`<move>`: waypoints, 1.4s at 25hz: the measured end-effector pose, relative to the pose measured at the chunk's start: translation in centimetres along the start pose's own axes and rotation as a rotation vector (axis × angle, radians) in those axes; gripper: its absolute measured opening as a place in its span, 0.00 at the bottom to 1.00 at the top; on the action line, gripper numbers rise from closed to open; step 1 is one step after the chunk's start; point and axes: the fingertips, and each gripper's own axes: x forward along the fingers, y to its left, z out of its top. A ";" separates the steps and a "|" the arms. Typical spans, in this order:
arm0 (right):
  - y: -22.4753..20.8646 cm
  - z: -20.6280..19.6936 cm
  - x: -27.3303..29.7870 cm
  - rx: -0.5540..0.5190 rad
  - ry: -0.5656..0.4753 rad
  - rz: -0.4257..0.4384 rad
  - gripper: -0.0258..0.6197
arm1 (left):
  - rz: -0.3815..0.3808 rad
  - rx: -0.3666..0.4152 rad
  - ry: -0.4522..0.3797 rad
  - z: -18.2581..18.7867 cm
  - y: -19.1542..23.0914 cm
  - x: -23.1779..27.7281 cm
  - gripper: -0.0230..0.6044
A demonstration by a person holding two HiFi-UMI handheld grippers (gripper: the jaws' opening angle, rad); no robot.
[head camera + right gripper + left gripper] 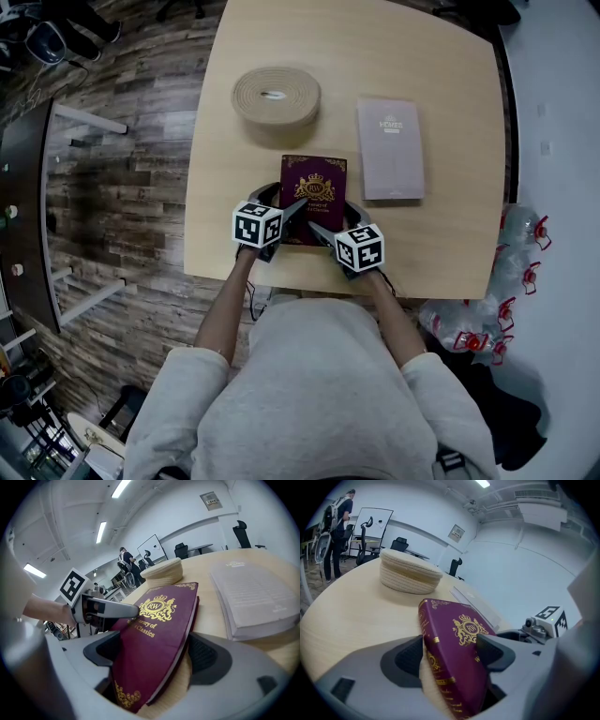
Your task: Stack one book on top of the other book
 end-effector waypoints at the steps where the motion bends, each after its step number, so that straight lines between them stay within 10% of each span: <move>1: 0.0 0.0 0.0 0.000 0.000 0.001 0.72 | -0.002 -0.001 0.002 0.0 0.0 0.1 0.60; 35: 0.1 0.1 0.2 0.026 0.035 -0.009 0.72 | 0.034 -0.086 -0.012 -0.3 -0.4 0.7 0.64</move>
